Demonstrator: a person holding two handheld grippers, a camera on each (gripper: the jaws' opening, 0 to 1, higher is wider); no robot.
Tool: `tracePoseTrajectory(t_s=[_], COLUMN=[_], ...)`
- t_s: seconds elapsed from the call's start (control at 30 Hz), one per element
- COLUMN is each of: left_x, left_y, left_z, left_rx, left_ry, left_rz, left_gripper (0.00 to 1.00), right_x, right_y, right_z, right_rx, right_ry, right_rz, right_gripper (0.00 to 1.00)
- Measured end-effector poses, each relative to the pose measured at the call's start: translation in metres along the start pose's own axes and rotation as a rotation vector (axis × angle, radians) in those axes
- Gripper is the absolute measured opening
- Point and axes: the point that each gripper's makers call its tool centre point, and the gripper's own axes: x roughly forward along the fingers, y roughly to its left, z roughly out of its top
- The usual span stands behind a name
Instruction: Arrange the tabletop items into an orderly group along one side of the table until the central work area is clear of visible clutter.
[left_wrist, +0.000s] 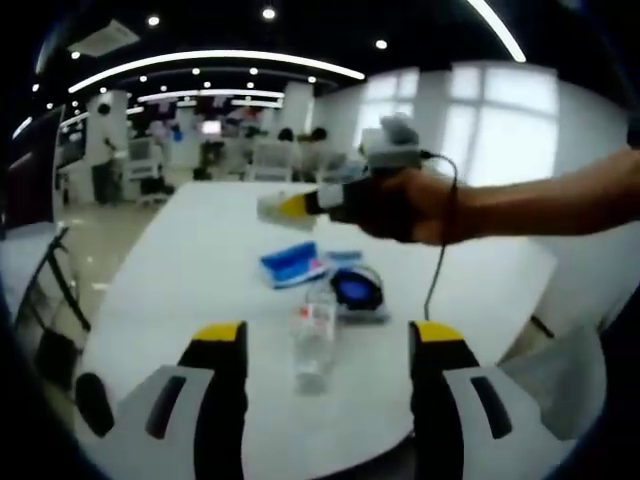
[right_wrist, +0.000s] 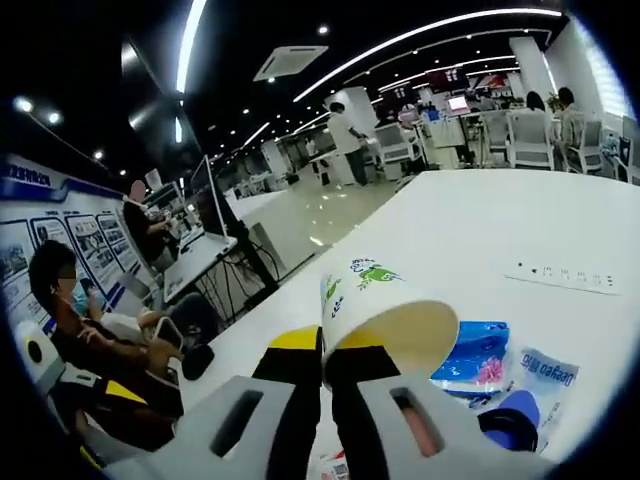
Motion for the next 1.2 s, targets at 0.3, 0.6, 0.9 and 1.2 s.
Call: tracePoseTrajectory(t_s=[0.3,0.6,0.9,1.2], left_x=[0.001,0.002,0.002,0.002], left_y=[0.001,0.001,0.001,0.002], left_z=[-0.001,-0.001,-0.001,0.0], left_rx=[0.012,0.006,0.002,-0.007], left_ry=[0.002,-0.003,-0.004,-0.009], left_rz=[0.005,0.004,-0.001,0.001], left_gripper=[0.62,0.61,0.61,0.61], right_x=[0.03,0.065,0.098,0.123], right_y=[0.038,0.06,0.078,0.084], right_z=[-0.009,-0.02,-0.043,-0.079], right_rx=[-0.056,-0.129,-0.212,-0.314], right_ry=[0.072,0.169,0.265,0.396], right_rz=[0.075,0.139,0.194,0.225], right_gripper=[0.01,0.01,0.01,0.01])
